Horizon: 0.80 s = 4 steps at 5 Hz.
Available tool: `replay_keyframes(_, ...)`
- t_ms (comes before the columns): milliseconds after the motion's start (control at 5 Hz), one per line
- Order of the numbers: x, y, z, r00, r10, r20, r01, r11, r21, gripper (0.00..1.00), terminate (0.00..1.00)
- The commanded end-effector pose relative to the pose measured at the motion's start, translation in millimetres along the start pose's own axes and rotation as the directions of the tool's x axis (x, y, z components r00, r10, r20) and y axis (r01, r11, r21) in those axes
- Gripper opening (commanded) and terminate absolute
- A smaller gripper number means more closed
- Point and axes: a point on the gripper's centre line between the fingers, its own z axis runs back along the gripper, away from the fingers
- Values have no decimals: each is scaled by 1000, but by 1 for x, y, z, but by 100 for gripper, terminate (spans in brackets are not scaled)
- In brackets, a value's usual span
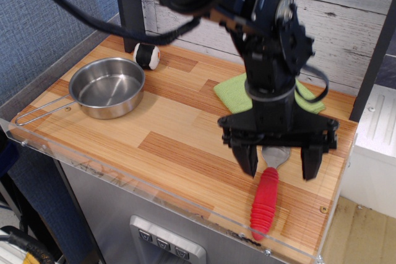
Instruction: Take and place the spoon in between cloth and silver vessel.
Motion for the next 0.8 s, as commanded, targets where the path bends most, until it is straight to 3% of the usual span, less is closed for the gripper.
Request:
replay_keyframes(0,-15,8,-11,1000,-9,-3,9,1000,18,100,0)
replay_keyframes(400,-16,12,-28,1000,-3,-19,4,999,46,100,0)
replay_keyframes(600,-14,12,-31,1000,-2,-12,3,999,52,0,0)
